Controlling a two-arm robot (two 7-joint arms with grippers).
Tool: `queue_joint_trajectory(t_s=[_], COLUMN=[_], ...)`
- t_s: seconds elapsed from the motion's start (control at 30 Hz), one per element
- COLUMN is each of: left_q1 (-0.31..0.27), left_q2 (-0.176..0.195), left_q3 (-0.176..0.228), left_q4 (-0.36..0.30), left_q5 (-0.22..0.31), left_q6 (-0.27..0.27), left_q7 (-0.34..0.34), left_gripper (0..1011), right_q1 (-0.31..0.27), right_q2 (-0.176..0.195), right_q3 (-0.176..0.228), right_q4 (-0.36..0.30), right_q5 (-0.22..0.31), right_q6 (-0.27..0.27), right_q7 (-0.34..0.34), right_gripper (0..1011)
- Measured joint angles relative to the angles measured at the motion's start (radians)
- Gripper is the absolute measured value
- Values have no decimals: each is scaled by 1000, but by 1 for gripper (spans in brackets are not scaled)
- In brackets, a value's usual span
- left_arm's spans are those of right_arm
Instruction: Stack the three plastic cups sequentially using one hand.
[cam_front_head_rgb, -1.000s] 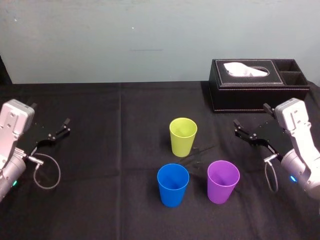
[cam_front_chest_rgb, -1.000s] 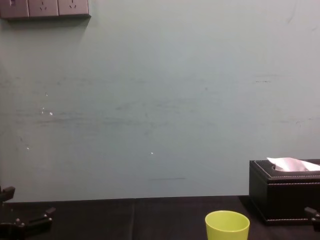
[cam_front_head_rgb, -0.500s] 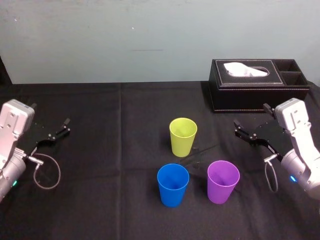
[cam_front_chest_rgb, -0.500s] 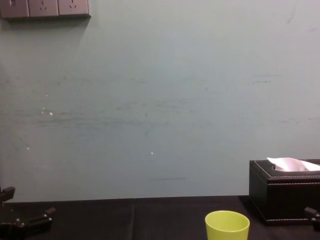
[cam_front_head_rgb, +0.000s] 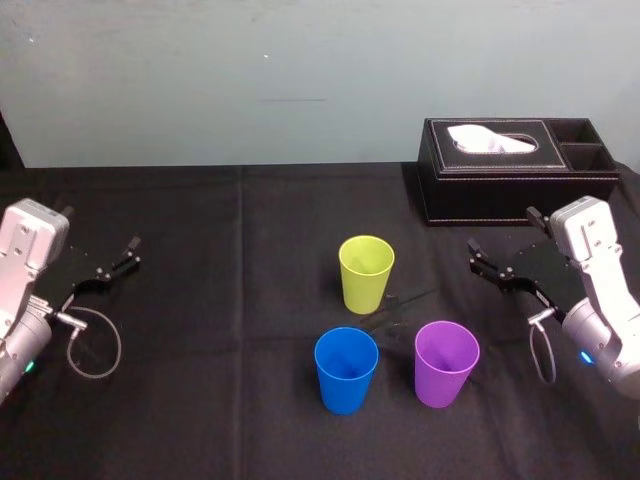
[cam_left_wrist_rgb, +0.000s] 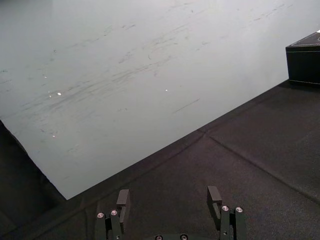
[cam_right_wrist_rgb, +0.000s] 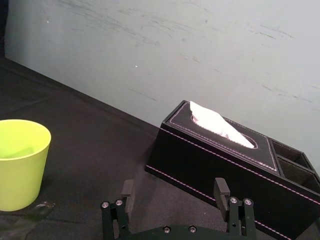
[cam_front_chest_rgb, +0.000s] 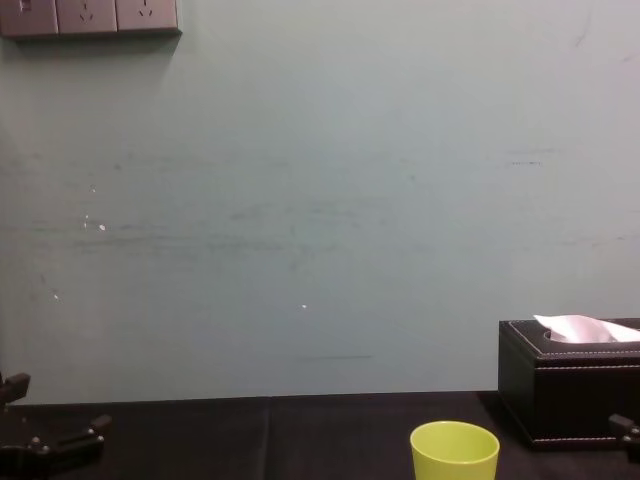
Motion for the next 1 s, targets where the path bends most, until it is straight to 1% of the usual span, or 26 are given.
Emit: queue_joint_trajectory(t_s=[0.67,0.83,1.0], left_q1=[0,0,0], left_q2=[0,0,0], left_q3=[0,0,0], left_q4=[0,0,0], left_q5=[0,0,0], left_q6=[0,0,0], left_q7=[0,0,0], left_gripper=[1011,1011,1011], right_q1=[0,-15,-44], right_q2=[0,-2,8], right_q3=[1,22,54], right_q4=[0,-22,-55], right_q5=[0,16,51], right_q6=[0,0,-8], right_q7=[0,24,62], right_gripper=[1003,1003,1003])
